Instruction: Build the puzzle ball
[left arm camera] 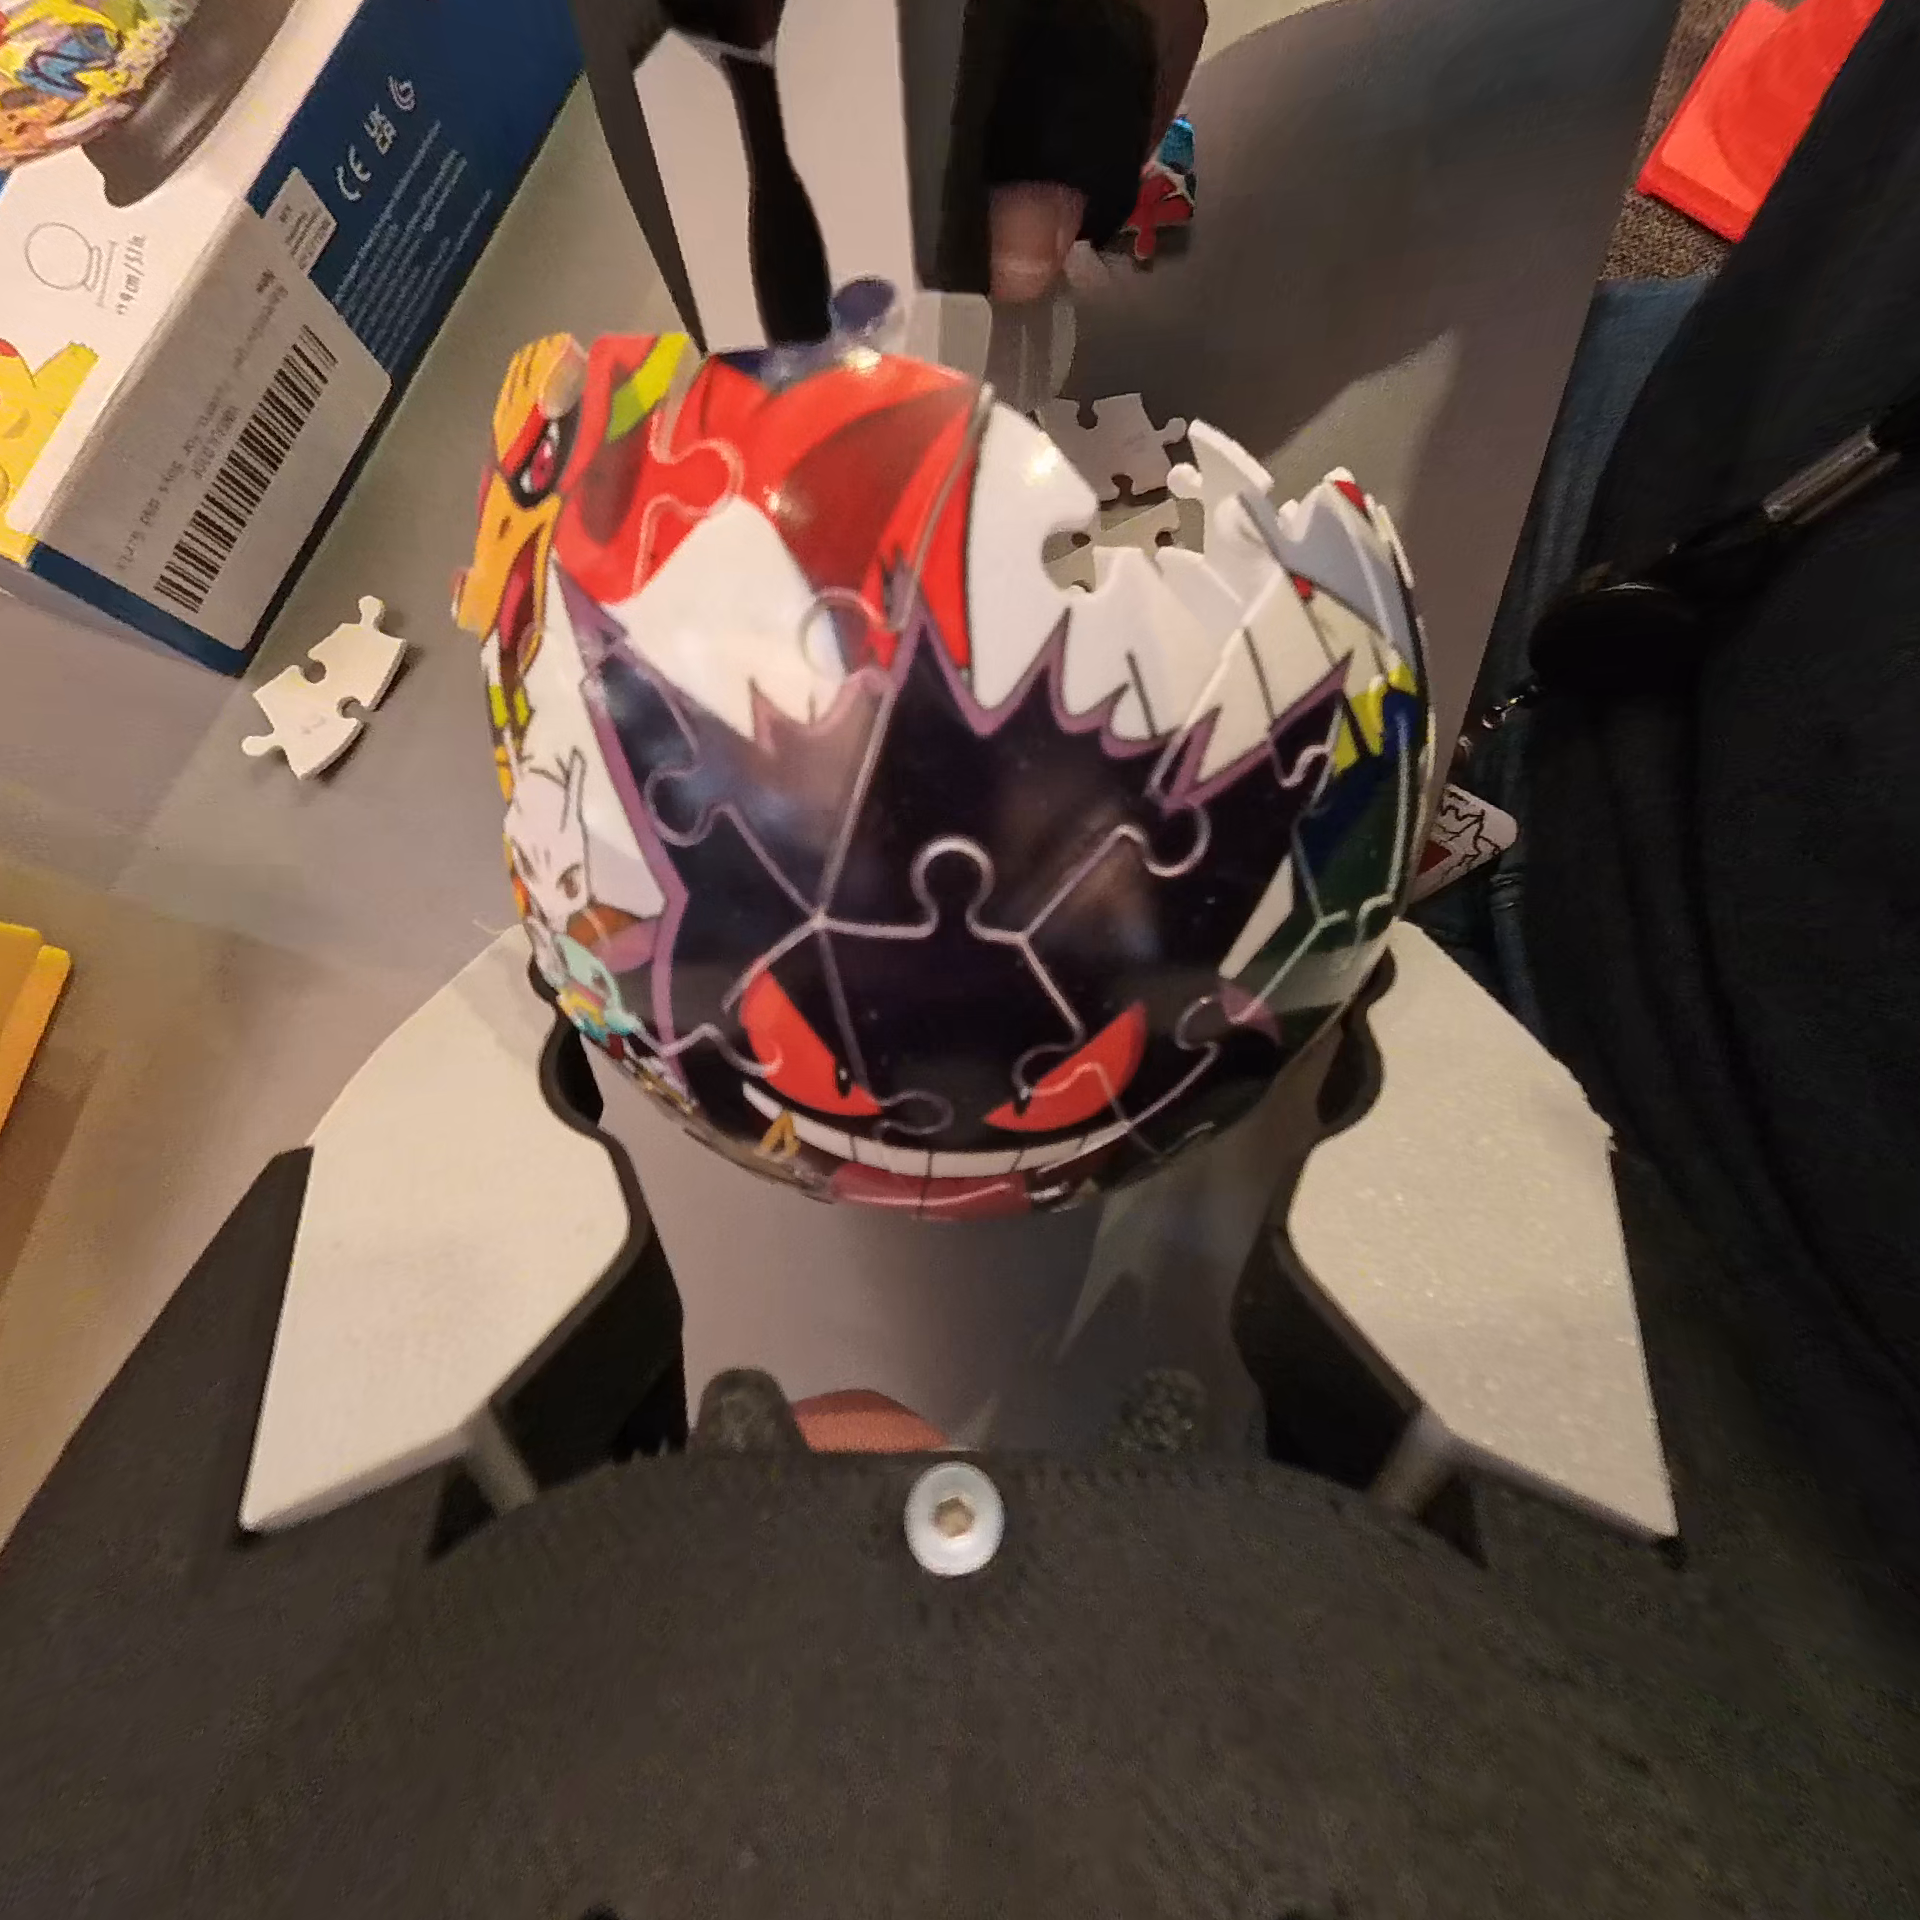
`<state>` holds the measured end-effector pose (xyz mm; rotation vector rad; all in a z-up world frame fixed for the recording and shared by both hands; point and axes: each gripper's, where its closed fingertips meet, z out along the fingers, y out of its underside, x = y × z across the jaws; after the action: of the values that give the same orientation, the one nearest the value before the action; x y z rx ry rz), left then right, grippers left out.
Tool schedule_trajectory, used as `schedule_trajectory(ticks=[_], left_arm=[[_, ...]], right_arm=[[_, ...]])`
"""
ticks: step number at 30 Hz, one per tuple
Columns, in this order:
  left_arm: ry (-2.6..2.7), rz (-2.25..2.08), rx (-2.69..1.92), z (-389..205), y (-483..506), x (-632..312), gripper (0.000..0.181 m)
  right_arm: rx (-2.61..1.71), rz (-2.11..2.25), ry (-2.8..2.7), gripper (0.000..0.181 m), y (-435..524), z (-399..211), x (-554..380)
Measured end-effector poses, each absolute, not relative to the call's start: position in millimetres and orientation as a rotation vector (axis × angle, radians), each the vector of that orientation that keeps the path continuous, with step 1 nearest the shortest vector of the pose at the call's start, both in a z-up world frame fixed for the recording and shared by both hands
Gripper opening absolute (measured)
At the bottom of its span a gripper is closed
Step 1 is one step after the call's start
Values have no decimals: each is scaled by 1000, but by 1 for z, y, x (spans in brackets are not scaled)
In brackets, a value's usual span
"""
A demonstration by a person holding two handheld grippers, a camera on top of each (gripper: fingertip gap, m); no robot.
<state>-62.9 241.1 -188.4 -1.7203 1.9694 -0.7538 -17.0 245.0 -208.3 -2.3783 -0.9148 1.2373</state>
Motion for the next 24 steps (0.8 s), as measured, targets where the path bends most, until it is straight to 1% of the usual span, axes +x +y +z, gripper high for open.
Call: schedule_trajectory(ticks=[17, 24], left_arm=[[1965, -737, -1720, -188, 243, -66, 135], [1975, -702, -1706, -188, 246, -67, 135]], right_arm=[[-2509, 1262, -810, 3, 247, -219, -15], [-2517, 1290, -852, 1, 249, -218, -17]])
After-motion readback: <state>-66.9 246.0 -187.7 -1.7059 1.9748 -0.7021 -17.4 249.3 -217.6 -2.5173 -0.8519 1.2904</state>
